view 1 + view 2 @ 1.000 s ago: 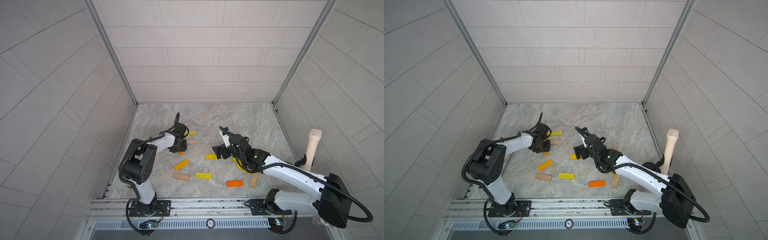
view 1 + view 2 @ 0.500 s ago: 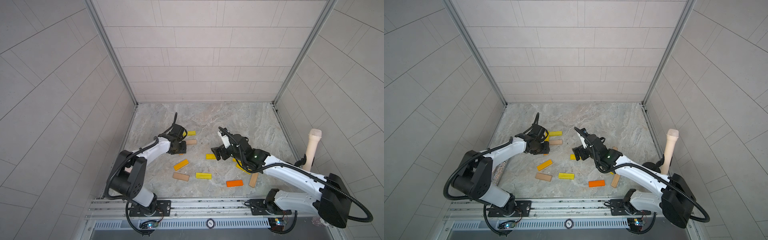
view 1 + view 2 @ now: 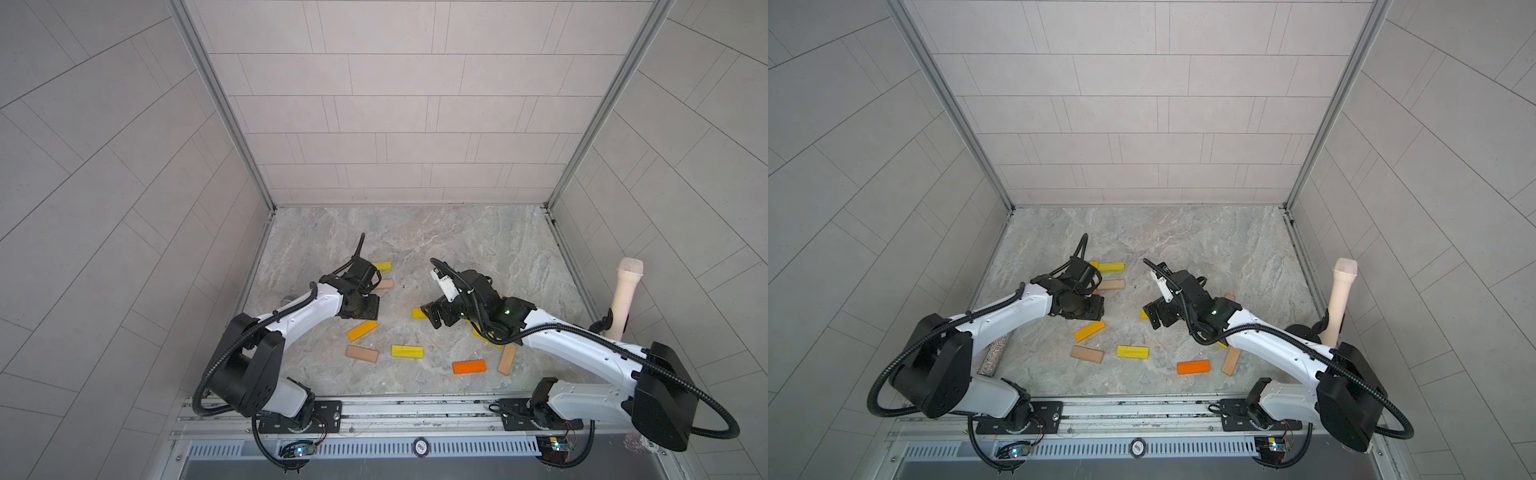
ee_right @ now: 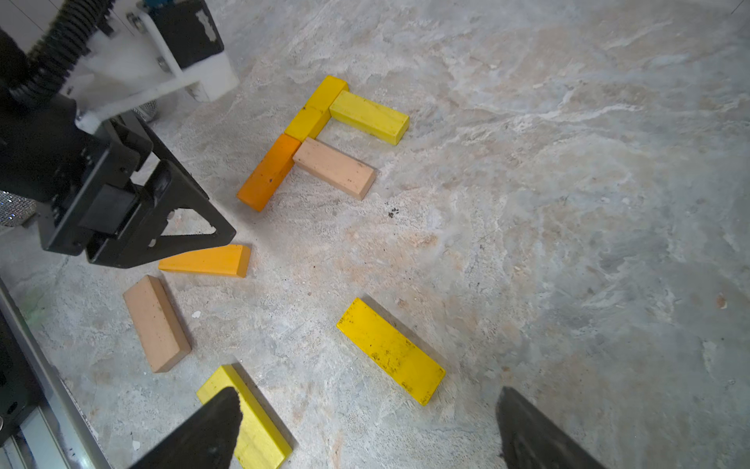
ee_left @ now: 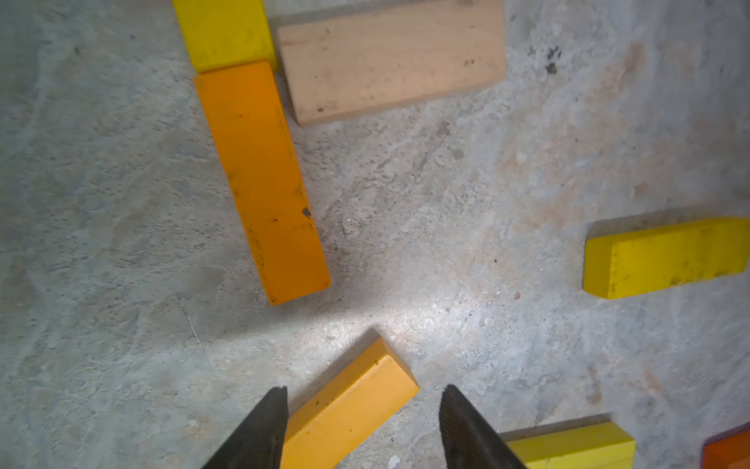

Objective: Assemble the number 8 with building blocks
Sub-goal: Pick up the building block from the center of the board.

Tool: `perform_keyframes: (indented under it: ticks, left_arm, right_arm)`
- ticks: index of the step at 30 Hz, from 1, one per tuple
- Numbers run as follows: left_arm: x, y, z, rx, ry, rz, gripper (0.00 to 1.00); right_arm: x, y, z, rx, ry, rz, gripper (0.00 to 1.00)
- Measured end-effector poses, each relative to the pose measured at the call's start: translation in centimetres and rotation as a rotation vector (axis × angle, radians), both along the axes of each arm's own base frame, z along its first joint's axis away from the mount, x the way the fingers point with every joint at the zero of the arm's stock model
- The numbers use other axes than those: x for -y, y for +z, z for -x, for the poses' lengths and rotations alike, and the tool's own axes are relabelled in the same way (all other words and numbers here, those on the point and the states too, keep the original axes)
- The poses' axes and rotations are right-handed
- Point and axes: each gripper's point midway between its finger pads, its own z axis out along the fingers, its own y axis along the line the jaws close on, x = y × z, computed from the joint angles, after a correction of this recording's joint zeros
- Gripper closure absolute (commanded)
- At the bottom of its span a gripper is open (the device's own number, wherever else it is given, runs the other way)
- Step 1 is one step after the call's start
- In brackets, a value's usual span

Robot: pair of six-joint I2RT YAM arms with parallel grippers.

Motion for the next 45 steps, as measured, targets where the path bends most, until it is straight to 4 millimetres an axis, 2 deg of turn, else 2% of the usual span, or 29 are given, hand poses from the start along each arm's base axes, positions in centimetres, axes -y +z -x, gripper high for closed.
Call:
perform_keyframes:
  ticks: [6,14,24,28,32,36,40,45]
  left_arm:
    - [-0.1,-1.7,1.7,-0.073,-0.044,-0.07,0.23]
    - [0.2,-3.5,3.1,-0.145,-0.086,-0.13,0.25]
    - [0.7,-3.9,3.0,-0.153,-0.104,-0.164,0.62]
    - [1.8,-3.7,2.1,-0.129,-0.123,-0.166,0.74]
    - [3.5,-2.8,0.6,-0.093,-0.133,-0.146,0.75]
    - [5.9,-1.1,-2.3,-0.035,-0.124,-0.103,0.75]
    - [8.5,0.3,-5.5,0.024,-0.087,-0.041,0.75]
    - [10.6,0.8,-8.2,0.052,-0.021,0.002,0.75]
  right_arm:
    - [0.2,-0.4,0.3,-0.015,0.005,0.017,0.01]
    - [0.2,-0.5,0.3,-0.016,0.004,0.019,0.01]
    - [0.4,-0.4,0.1,-0.01,-0.007,0.024,0.01]
    - [0.5,-0.4,-0.1,-0.004,-0.022,0.025,0.01]
    - [0.8,-0.3,-0.4,0.005,-0.05,0.026,0.03]
    - [1.7,-0.2,-1.0,0.012,-0.112,0.024,0.04]
    - [3.8,-0.1,-1.9,0.005,-0.208,-0.005,0.06]
    - [6.9,-0.5,-2.8,-0.019,-0.325,-0.055,0.07]
